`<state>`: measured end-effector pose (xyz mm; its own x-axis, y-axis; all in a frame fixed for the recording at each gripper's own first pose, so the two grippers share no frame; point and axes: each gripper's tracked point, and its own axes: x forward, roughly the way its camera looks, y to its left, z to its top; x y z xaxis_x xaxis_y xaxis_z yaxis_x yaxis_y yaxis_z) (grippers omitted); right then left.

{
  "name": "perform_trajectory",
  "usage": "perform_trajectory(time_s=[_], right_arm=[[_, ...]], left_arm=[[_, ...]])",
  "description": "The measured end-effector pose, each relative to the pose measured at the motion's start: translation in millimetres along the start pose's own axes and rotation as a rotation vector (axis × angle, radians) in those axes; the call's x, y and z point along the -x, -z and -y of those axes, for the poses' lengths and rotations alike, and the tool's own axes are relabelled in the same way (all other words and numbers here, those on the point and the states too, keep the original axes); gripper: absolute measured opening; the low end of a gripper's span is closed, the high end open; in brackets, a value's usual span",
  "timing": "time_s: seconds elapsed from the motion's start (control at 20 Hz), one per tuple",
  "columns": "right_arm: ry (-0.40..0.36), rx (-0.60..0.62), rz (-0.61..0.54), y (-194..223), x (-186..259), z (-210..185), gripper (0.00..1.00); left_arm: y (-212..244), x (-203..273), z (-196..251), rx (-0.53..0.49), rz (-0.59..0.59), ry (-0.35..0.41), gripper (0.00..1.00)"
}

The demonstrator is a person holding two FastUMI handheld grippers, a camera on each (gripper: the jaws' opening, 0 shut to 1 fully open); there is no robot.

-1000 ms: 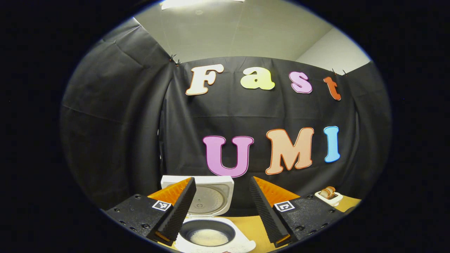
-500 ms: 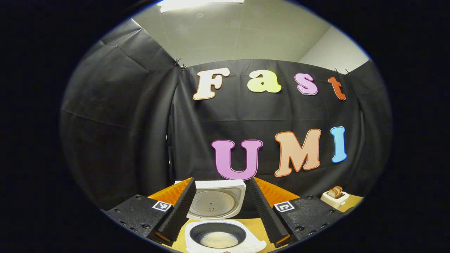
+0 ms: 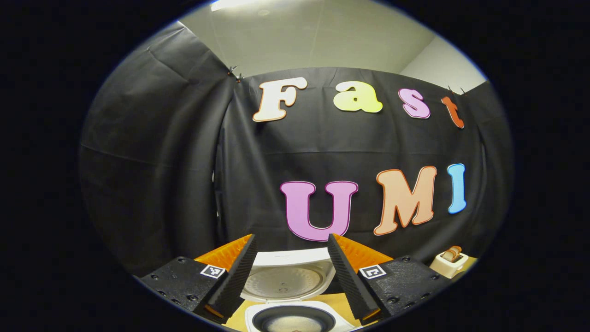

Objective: Close the left gripper, press the button to open the rice cooker; take a wooden spoon from the chopstick holder with the right hand, scoop a spoonful of rice and pour it into the rice cooker, then put the wooden spoon back into the chopstick holder.

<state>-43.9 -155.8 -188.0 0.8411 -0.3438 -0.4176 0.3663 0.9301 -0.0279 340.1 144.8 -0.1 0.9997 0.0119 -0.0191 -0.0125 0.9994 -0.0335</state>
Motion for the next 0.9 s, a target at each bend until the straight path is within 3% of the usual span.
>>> perform_trajectory(time_s=[0.05, 0.1, 0.2, 0.35, 0.7, 0.9], right_arm=[[0.013, 0.003, 0.002, 0, 5, 2, 1.0], [0.027, 0.006, 0.002, 0, 10, 5, 1.0], [0.05, 0.008, 0.002, 2, 18, 9, 1.0], [0.083, 0.013, 0.01, 4, 30, 17, 0.99], [0.127, 0.028, 0.018, 2, 53, 26, 1.0], [0.132, 0.038, 0.039, -5, 59, 32, 1.0]], left_arm=[[3, -12, -1, 0.006, -0.005, 0.002, 0.85], [7, -23, -2, -0.001, -0.013, 0.004, 0.93], [21, -47, -4, -0.016, -0.044, 0.006, 0.85], [44, -73, -8, -0.022, -0.09, -0.014, 0.87], [88, -93, -8, -0.054, -0.181, -0.037, 0.89], [88, -92, -2, -0.049, -0.19, -0.035, 0.86]])
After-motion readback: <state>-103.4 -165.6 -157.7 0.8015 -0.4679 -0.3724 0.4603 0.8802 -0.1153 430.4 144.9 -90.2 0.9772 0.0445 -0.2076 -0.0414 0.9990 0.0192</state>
